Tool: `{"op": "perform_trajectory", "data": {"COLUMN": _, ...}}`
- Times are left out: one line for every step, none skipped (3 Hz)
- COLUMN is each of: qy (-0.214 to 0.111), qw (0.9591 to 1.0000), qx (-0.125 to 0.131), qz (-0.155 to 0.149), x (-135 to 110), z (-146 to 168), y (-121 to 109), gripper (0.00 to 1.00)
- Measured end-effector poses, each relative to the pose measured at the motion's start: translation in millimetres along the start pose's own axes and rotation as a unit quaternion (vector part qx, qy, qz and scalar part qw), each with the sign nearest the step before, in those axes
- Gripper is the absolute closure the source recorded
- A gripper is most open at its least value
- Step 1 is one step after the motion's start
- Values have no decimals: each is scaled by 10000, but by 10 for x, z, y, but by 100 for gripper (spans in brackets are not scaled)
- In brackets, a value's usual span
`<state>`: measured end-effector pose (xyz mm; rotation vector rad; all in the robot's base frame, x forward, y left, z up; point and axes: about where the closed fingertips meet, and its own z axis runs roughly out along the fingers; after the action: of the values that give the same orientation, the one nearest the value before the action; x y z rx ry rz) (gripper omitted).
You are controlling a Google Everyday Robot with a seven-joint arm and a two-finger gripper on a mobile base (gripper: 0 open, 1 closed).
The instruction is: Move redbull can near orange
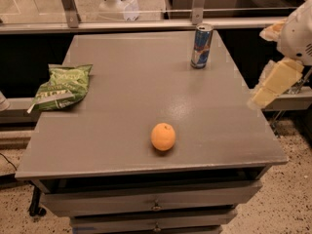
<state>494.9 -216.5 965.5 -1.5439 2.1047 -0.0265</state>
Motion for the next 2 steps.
{"op": "perform_trajectory", "data": {"qy": -656, "qw": 9966, "qx": 348, "qz": 360, "x": -45, "z": 250, "y": -425, "gripper": 0}}
{"op": "perform_trajectory", "data": {"qy": -1225, "qw": 9875, "qx": 702, "qz": 694, "x": -108, "z": 513, "y": -826, "gripper": 0}}
